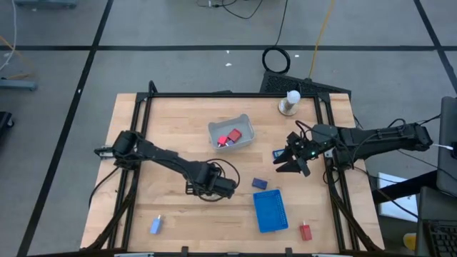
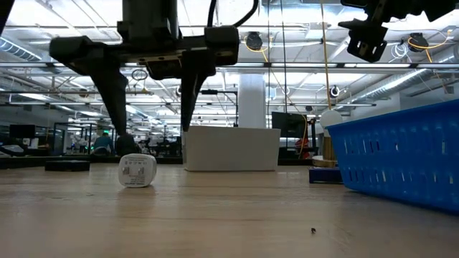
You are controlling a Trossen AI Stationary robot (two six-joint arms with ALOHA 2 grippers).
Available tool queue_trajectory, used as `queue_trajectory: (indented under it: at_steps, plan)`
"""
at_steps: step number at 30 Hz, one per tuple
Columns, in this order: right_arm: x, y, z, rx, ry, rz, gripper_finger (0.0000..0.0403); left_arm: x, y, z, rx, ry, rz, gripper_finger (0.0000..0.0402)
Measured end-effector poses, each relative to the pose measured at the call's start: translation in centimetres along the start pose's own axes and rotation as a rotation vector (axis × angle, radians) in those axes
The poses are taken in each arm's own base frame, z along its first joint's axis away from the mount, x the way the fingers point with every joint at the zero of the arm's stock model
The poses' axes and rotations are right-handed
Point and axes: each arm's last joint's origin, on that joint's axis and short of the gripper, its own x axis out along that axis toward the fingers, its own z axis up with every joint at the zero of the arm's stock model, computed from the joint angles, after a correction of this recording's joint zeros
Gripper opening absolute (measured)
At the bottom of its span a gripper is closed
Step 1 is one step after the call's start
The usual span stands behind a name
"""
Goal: Pick & Place Office items
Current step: Put the green charger adapter into the gray bin
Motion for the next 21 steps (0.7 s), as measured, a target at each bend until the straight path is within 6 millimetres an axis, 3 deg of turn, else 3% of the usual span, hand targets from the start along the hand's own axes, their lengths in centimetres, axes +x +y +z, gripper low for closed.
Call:
queue_trajectory:
  at_steps: [21]
  plan:
    - [0.0,0.22,0.27,0.002,-0.026,0.023,0.0242,0.11,0.58,0.7,-0.012,-0.07,0.068,0.0306]
